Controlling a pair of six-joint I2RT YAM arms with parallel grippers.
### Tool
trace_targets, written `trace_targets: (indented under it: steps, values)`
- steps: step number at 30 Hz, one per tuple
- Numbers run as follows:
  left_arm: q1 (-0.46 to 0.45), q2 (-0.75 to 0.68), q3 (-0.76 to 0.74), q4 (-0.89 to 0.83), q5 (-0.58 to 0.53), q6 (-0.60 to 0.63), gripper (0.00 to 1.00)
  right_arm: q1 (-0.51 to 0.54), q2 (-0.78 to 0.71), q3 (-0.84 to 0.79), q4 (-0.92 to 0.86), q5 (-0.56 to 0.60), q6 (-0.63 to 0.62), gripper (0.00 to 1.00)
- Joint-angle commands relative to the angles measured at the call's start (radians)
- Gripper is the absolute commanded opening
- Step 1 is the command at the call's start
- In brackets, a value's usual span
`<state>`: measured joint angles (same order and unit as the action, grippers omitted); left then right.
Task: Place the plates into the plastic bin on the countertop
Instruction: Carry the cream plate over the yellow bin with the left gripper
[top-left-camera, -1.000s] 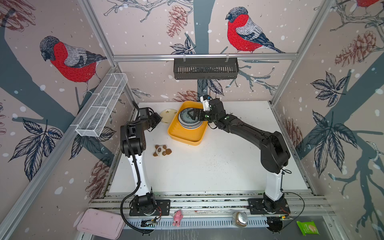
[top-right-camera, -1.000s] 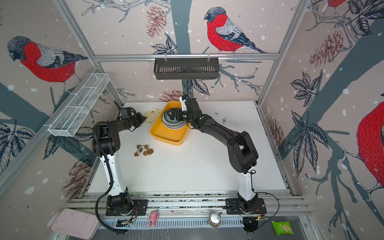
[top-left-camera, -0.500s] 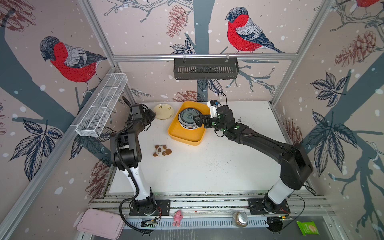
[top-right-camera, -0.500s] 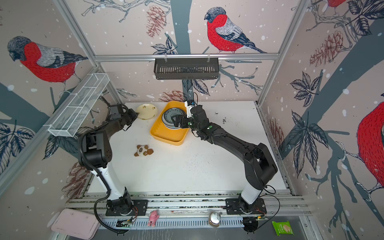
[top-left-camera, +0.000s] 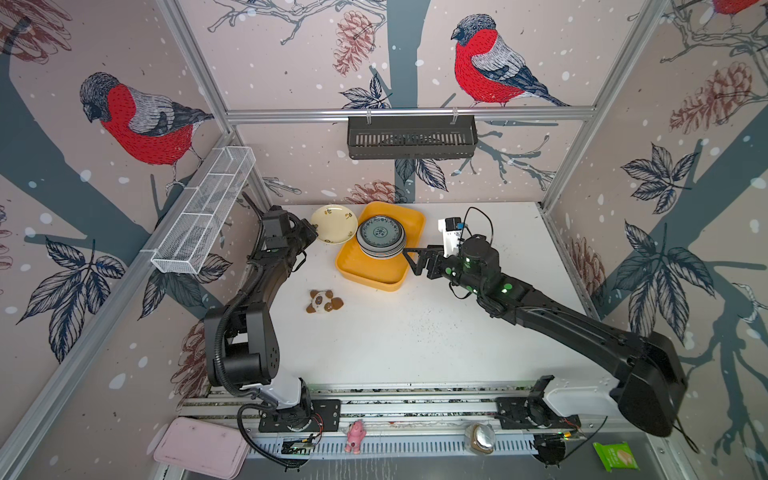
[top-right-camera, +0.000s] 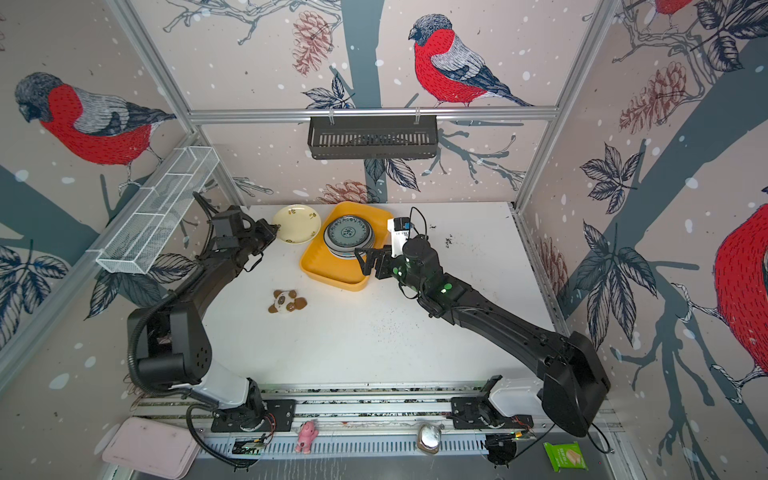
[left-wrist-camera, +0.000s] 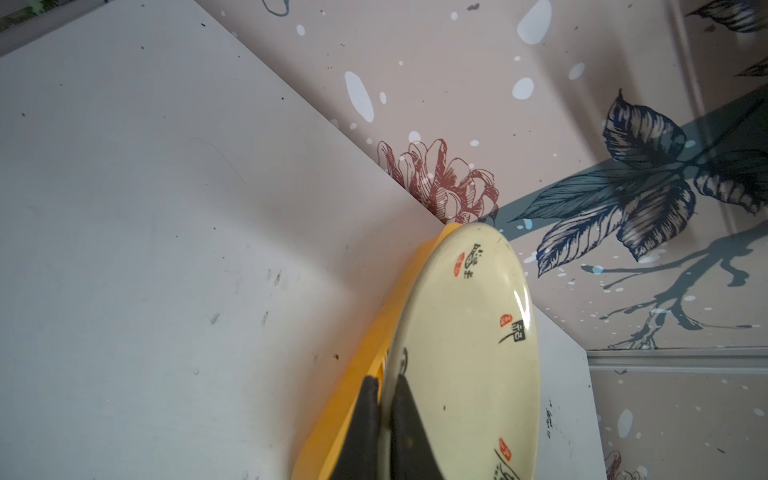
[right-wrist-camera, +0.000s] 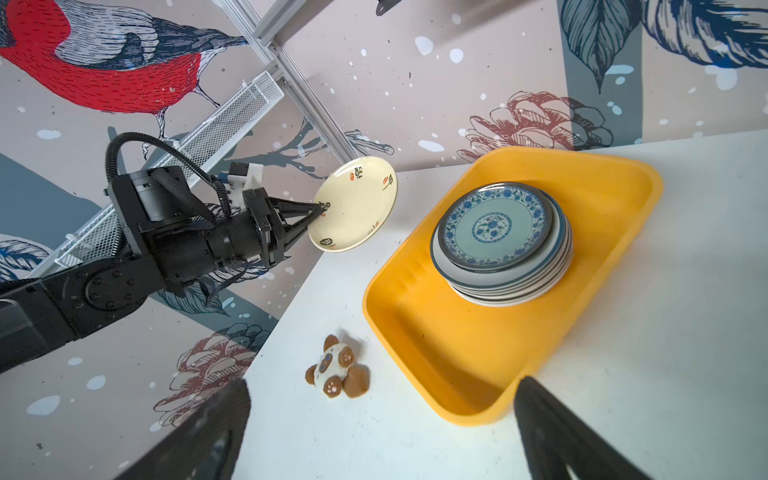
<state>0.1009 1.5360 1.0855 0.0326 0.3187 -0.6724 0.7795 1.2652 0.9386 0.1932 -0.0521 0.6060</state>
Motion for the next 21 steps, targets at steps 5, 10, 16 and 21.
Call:
trace_targets:
  steps: [5,10,16,21]
  values:
    - [-0.068,-0.127,-0.082,-0.012,0.015,-0.037,0.00,0.007,-0.184,-0.132,0.049,0.068,0.015,1.00]
    - [-0.110,-0.169,-0.115,-0.030,-0.010,-0.047,0.00,0.007,-0.251,-0.180,0.066,0.096,-0.006,1.00]
    - [-0.125,-0.161,-0.099,-0.021,-0.011,-0.058,0.00,0.003,-0.252,-0.190,0.058,0.120,-0.021,1.00]
    - [-0.150,-0.150,-0.079,-0.017,-0.039,-0.061,0.00,-0.011,-0.260,-0.194,0.042,0.126,-0.025,1.00]
